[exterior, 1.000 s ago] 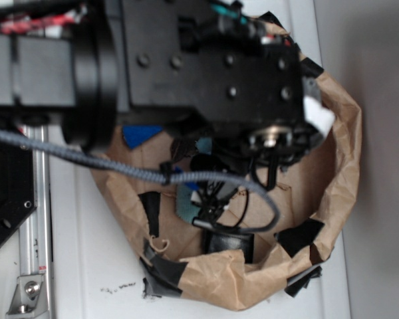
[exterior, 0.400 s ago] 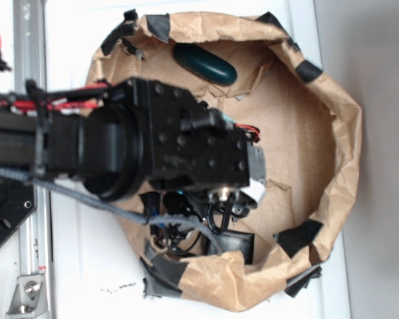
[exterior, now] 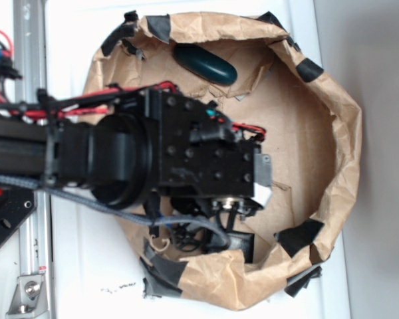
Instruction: Grab the blue cloth.
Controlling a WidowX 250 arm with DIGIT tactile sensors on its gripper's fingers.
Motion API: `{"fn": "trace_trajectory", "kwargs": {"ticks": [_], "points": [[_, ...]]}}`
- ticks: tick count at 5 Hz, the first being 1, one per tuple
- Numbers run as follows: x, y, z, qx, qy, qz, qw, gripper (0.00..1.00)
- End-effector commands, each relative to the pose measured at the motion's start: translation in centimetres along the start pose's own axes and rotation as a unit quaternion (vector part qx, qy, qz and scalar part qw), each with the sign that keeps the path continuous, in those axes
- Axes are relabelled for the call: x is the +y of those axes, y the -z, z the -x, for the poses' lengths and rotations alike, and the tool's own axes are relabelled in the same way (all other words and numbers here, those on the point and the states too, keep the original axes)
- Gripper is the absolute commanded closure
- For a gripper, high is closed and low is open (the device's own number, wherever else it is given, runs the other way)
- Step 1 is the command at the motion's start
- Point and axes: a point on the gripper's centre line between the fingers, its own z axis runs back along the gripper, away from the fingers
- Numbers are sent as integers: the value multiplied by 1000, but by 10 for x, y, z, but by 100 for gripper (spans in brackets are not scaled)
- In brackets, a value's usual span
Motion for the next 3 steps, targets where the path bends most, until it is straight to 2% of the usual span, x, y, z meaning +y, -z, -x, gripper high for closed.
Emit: {"fn": "trace_trajectory", "kwargs": {"ticks": [1, 2, 3], "points": [[36, -47, -14, -46, -77, -66, 994, 100], [38, -72, -5, -54, -107, -78, 990, 100], [31, -122, 15, -75, -154, -49, 984, 100]]}}
